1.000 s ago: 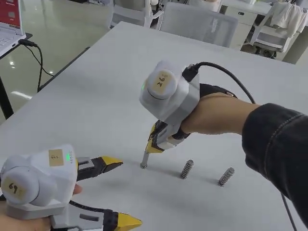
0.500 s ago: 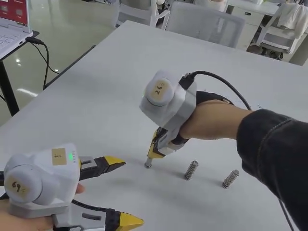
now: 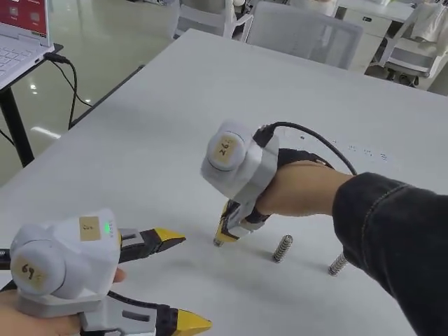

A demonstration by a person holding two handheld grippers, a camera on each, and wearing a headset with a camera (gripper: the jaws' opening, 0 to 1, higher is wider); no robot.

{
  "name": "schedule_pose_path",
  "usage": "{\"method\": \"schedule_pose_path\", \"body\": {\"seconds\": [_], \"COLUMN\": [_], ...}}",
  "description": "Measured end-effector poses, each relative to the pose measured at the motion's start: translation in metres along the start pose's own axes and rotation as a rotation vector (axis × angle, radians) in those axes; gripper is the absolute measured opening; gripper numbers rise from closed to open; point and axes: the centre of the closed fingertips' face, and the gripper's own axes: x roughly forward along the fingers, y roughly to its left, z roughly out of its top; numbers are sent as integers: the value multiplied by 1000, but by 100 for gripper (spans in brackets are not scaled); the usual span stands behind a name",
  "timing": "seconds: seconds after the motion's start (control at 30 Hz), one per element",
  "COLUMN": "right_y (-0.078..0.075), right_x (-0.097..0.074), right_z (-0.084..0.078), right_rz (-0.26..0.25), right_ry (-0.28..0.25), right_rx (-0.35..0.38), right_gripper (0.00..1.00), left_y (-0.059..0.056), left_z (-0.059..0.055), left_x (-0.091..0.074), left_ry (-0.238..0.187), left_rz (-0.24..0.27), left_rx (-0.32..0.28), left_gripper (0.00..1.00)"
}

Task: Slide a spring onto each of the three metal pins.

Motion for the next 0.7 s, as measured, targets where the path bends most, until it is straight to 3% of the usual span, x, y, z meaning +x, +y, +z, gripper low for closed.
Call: {"method": "schedule_pose_path", "body": {"seconds": [0.7], "right_y": [0], "right_x": [6], "right_z": [-4], "right_rz": [4], "right_ry": [-14], "right_rx": [9], "right_gripper": [11], "left_y": [-1], "left_z": [-2], "left_x": [1], "left_ry": [10], "left_rz": [-2], "left_rx": [-6], "left_gripper": [65]}}
